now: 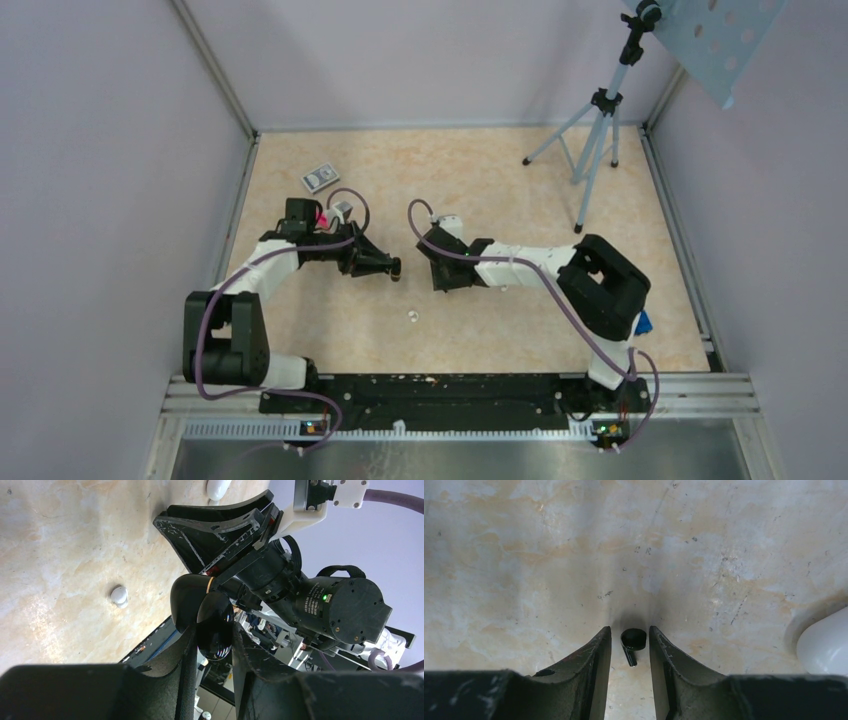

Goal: Insert the wireless bluetooth earbuds into the charging case
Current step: Pick up the left earbud from the center of the board, then insert the left earbud into the left side groove of the charging case.

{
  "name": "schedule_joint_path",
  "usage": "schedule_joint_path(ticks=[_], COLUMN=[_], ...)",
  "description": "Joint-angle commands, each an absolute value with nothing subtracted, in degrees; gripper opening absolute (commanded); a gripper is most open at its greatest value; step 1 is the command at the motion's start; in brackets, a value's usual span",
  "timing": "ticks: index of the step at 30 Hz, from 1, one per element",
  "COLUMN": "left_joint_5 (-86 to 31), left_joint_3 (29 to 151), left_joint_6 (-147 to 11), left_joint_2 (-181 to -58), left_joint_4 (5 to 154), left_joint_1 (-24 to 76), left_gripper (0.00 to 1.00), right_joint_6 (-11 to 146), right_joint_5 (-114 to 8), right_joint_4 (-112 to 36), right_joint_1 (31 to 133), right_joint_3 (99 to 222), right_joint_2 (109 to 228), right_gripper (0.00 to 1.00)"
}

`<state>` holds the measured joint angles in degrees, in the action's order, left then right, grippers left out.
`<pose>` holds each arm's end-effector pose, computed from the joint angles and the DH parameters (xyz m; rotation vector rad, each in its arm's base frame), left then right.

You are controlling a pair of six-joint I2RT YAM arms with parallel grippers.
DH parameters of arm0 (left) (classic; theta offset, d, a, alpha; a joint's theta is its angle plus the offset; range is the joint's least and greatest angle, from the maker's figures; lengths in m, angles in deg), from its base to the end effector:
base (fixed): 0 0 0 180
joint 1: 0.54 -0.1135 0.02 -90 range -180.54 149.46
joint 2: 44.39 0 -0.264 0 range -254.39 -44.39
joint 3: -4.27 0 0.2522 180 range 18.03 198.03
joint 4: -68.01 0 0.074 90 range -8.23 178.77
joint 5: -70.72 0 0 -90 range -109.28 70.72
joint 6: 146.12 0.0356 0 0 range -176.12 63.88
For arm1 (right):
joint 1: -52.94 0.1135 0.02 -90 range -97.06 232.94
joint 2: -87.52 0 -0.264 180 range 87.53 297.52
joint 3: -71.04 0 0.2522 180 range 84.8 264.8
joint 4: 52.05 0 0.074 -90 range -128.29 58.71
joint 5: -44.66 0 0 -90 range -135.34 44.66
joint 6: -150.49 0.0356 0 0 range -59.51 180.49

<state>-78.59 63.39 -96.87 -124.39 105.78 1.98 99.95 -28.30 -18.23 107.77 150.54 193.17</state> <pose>0.2562 -0.0419 0.2049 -0.4518 2.5524 -1.6194 0.2226 0.2978 0.1630 -0.2406 2.5530 0.2427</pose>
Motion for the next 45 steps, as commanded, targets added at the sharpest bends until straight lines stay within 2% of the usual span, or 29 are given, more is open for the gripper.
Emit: schedule_joint_path(ticks=[1,14,19,26,39,45], left_joint_5=[-80.2,-80.8,-80.8,-81.3,-82.0,-87.2], left_joint_3=[63.1,63.1,63.1,62.8,65.7,68.9], left_joint_6=[-96.0,-96.1,-96.2,-96.8,-98.0,-98.7], left_joint_2=[-122.9,-123.2,-123.0,-123.0,-125.9,-128.2], left_joint_4=[105.1,104.8,104.8,104.2,106.1,104.7], left_joint_1=[1.9,1.9,1.9,1.9,1.9,2.0], left_gripper=[0.00,0.00,0.00,0.00,0.00,0.00], right_joint_6=[99.7,100.2,99.9,98.7,83.9,80.6], right_joint_5=[-25.2,-25.5,-25.2,-26.0,-35.2,-40.7], right_joint_4=[-15.8,-14.3,-14.3,-14.3,-43.7,-56.2], right_joint_1=[109.5,109.9,110.0,109.9,110.0,110.0], right_joint_3=[153.7,155.3,155.3,155.6,143.2,139.9], right_joint_2=[193.6,196.2,196.2,194.0,170.3,165.6], right_gripper=[0.34,0.32,0.25,0.23,0.20,0.19])
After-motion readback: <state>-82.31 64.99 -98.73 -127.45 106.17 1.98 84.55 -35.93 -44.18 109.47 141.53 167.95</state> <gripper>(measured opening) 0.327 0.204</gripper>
